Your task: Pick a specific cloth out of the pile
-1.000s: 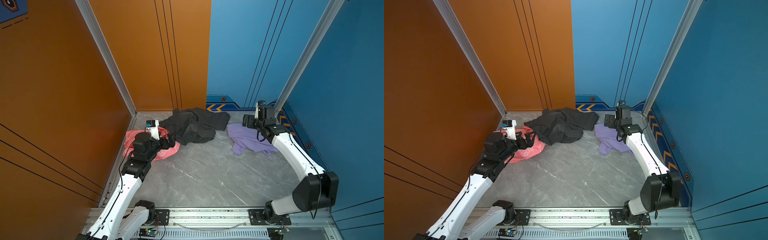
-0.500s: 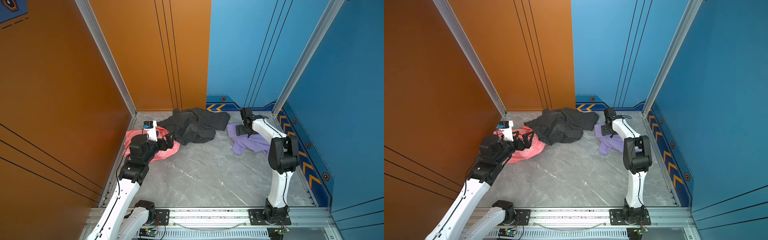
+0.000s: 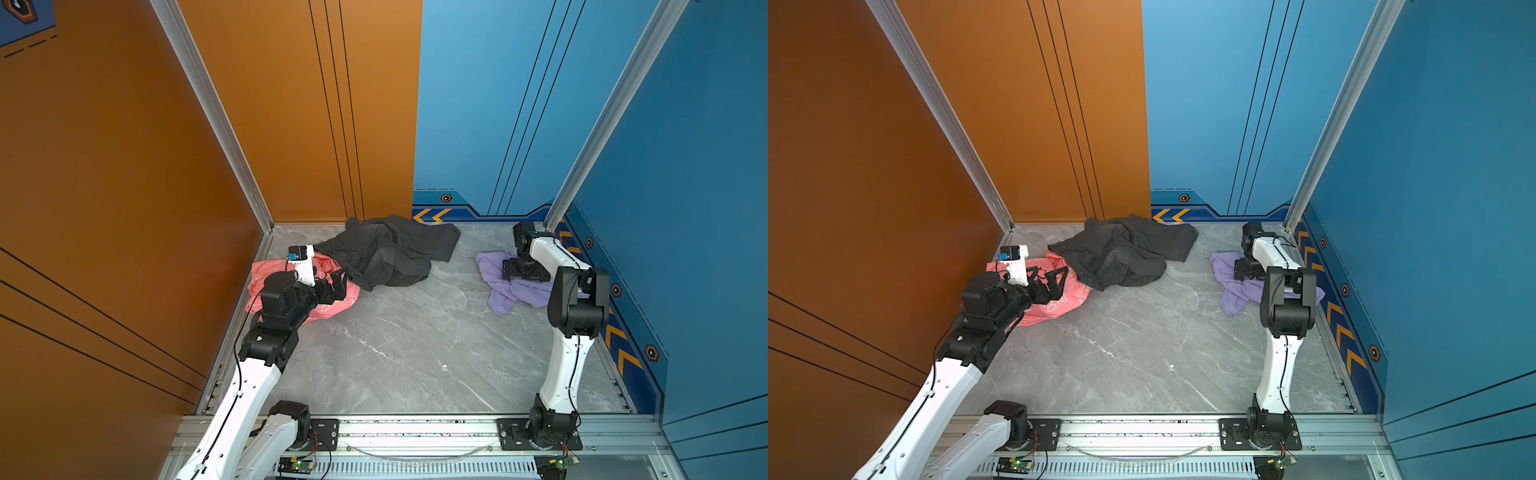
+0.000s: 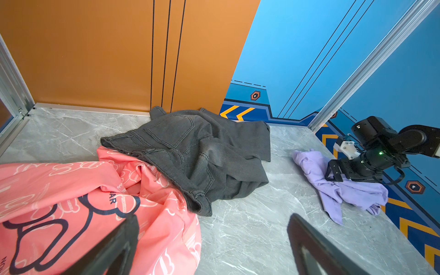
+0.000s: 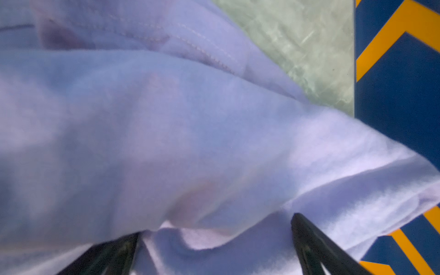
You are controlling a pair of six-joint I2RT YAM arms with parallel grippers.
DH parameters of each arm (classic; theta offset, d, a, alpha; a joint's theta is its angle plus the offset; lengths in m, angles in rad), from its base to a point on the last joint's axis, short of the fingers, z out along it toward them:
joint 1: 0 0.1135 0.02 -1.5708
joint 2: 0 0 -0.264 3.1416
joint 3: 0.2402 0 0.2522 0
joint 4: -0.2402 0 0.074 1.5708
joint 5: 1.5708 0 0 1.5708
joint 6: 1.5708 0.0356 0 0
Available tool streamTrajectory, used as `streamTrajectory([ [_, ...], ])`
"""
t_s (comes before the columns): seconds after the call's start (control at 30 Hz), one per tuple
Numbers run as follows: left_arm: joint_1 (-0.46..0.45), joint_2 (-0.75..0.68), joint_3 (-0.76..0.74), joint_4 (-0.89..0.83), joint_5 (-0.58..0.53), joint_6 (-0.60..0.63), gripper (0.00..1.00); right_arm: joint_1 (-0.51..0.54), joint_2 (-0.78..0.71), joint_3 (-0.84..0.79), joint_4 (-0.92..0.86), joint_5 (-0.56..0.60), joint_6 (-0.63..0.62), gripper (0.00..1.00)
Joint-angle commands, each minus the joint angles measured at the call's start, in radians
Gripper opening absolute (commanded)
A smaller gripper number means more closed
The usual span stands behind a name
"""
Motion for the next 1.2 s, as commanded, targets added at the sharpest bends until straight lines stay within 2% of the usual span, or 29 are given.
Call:
streamTrajectory([
  [0.0, 0.012, -0.003, -0.013, 0.008, -0.014, 0.015, 0.98, 0.024, -0.044, 0.008, -0.054, -0.107, 0.05, 1.0],
  [0.23, 0.027, -0.005, -0.047, -0.012, -0.107, 0.031, 0.98, 0.077, -0.211, 0.057, 0.002, -0.167, 0.103, 1.0],
  [0.4, 0.058, -0.007, -0.116, 0.028, -0.19, 0.05, 0.98, 0.097, -0.406, -0.002, 0.093, -0.187, 0.112, 1.0],
  [0.5, 0.077, -0.01, -0.165, 0.067, -0.293, 0.052, 0.98, 0.097, -0.585, -0.164, 0.255, -0.195, 0.106, 1.0],
  [0.6, 0.095, -0.021, -0.228, 0.128, -0.399, 0.064, 0.98, 0.088, -0.792, -0.392, 0.459, -0.189, 0.098, 1.0],
  [0.77, 0.117, -0.022, -0.302, 0.217, -0.521, 0.071, 0.98, 0.06, -1.053, -0.752, 0.745, -0.187, 0.067, 1.0],
  [0.93, 0.128, 0.042, -0.359, 0.341, -0.539, 0.089, 0.98, 0.023, -1.178, -1.044, 0.926, -0.174, 0.068, 1.0],
  [1.0, 0.128, 0.087, -0.37, 0.374, -0.574, 0.065, 0.98, 0.014, -1.19, -1.145, 1.005, -0.162, 0.057, 1.0],
  [1.17, 0.127, 0.226, -0.432, 0.584, -0.611, 0.127, 0.98, 0.002, -1.159, -1.324, 1.204, -0.156, 0.012, 1.0],
])
